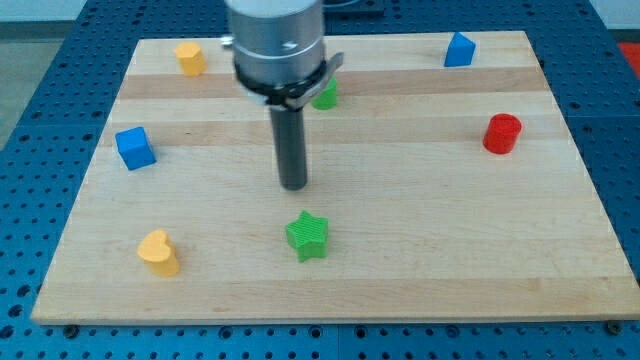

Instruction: Move the green circle towards the bottom right corner

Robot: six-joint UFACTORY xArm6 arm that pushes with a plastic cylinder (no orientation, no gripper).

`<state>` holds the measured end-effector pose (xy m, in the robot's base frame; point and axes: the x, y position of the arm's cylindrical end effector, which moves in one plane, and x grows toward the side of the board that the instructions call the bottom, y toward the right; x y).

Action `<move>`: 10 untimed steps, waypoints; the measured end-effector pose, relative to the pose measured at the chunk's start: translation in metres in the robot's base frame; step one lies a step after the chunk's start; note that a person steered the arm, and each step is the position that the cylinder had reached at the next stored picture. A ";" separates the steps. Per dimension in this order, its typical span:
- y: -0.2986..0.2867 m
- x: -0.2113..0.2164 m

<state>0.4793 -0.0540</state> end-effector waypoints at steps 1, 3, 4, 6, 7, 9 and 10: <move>0.039 0.047; 0.066 -0.020; 0.080 -0.108; 0.076 -0.177; 0.055 -0.155; 0.010 -0.171; 0.021 -0.147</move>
<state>0.3325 -0.0335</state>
